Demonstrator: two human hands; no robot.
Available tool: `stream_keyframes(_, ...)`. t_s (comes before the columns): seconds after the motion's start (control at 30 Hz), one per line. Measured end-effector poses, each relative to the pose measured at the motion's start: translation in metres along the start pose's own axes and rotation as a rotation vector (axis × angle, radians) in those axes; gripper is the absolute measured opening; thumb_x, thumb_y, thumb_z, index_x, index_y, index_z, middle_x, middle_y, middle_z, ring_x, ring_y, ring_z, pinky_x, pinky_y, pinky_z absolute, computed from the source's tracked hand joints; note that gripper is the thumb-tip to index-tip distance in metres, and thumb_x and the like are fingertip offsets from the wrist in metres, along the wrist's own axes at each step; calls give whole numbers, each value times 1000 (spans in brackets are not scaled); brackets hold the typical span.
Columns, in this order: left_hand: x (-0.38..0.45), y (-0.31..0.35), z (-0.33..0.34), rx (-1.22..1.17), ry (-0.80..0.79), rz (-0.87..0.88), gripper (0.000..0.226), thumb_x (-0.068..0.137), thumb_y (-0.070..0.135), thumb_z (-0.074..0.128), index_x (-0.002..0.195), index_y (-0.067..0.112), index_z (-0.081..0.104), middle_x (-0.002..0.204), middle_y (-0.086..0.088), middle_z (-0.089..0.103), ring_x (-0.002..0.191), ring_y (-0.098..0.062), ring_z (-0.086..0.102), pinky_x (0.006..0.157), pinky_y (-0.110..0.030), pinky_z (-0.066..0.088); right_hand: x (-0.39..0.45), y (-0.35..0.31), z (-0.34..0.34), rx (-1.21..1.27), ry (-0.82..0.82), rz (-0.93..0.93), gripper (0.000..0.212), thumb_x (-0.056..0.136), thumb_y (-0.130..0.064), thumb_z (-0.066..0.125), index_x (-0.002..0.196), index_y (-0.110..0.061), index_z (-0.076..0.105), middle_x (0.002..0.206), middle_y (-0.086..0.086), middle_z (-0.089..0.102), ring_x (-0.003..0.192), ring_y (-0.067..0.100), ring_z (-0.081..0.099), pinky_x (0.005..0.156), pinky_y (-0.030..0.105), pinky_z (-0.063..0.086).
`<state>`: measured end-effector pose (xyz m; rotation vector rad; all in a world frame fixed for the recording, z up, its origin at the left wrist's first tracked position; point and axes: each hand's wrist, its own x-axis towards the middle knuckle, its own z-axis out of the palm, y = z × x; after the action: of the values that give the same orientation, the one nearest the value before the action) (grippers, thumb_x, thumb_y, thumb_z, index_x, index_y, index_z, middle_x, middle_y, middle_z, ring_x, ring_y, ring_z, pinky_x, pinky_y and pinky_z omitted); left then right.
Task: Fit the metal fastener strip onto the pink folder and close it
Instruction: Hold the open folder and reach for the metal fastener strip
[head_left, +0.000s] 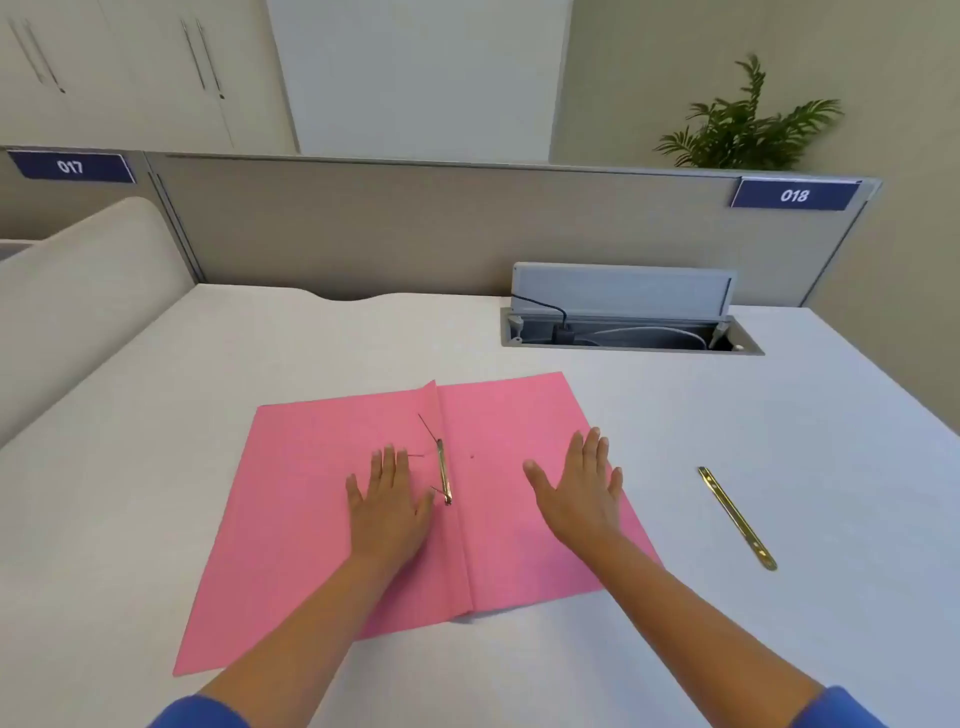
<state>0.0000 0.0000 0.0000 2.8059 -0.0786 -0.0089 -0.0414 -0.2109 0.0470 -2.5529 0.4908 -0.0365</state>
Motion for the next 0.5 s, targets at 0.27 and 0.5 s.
stream_keyframes(0.27, -11, 12, 17, 31, -82, 22, 61, 94, 46, 19, 147, 17, 11, 160, -1, 2, 148, -19, 0, 116, -58, -1, -11, 43, -6, -98, -126, 83, 88, 90, -62, 33, 152, -9, 1, 161, 10, -11, 149, 22, -13, 120, 47, -1)
stream_keyframes(0.5, -15, 29, 27, 27, -74, 60, 60, 94, 46, 18, 147, 18, 11, 160, 0, 0, 147, -19, 2, 116, -58, 2, -12, 93, -33, -13, 52, 225, 64, 90, -43, 50, 145, -15, 33, 159, 9, 18, 147, 24, 17, 117, 44, 21)
